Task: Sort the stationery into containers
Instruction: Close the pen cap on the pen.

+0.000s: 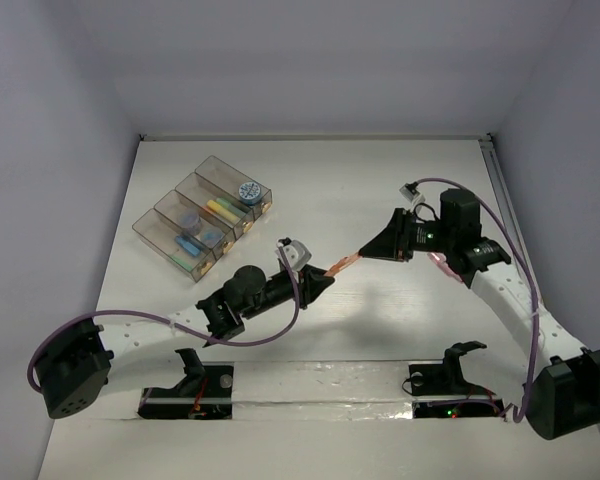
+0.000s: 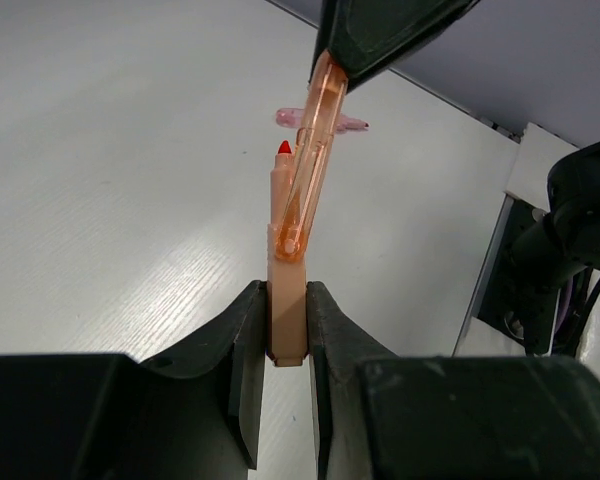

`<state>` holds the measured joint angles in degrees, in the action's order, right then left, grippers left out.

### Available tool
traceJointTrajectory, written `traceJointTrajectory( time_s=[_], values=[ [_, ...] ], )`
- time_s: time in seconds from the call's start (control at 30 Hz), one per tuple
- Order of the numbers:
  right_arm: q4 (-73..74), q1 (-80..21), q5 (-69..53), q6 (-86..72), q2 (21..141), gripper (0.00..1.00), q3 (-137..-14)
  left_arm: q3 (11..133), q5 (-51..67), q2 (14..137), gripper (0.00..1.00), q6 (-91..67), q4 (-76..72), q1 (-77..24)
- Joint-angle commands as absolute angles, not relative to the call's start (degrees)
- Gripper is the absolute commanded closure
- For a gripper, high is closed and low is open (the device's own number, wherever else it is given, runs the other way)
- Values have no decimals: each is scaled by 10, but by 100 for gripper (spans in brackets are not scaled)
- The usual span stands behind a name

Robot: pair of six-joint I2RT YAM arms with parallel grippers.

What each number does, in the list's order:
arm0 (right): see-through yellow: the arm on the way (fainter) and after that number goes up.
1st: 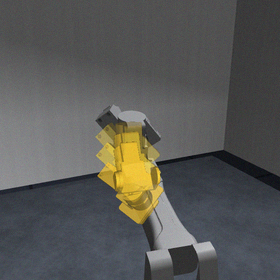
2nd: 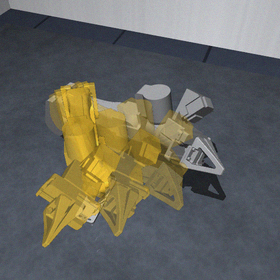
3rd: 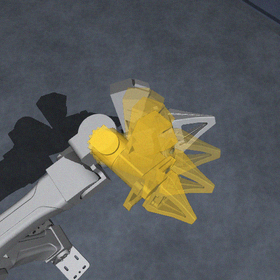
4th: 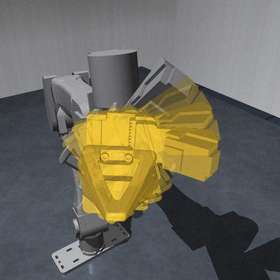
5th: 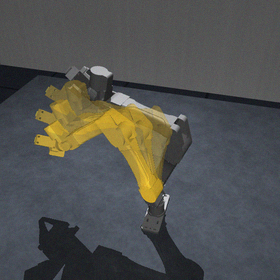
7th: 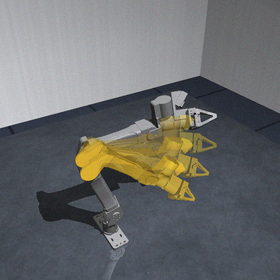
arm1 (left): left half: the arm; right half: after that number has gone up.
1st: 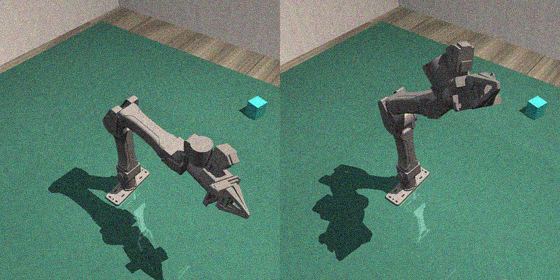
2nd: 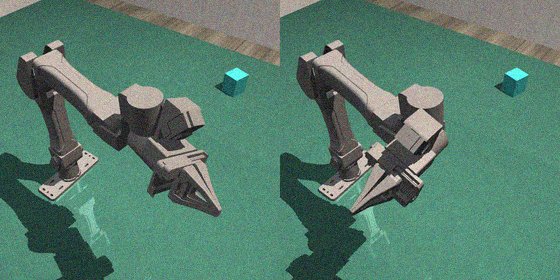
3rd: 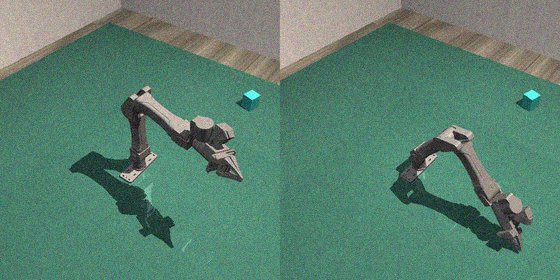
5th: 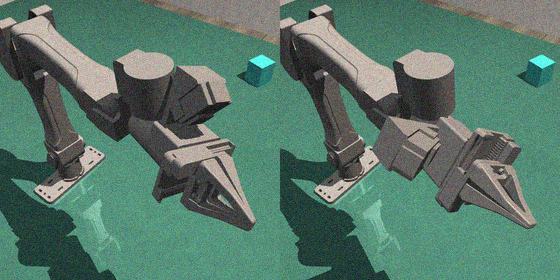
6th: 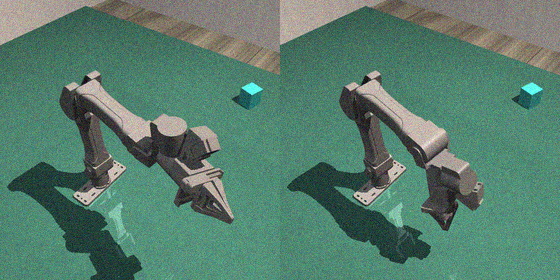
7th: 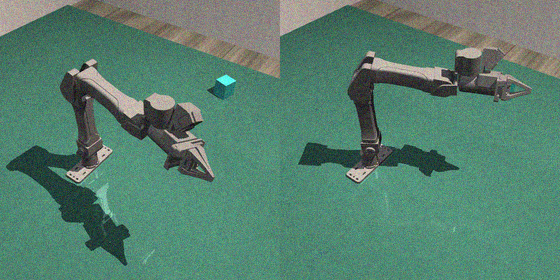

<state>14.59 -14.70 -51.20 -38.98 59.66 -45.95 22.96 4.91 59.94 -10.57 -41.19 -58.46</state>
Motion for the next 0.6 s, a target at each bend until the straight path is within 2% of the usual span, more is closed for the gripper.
traceJointTrajectory(
  time_s=[0.0, 0.57],
  values=[
    [148, -148, -475, -348, 615, 94, -490, 234, 98, 591, 100, -120, -465, -593],
    [142, -158, -490, -343, 642, 95, -490, 248, 72, 600, 100, -120, -470, -593]
  ],
)
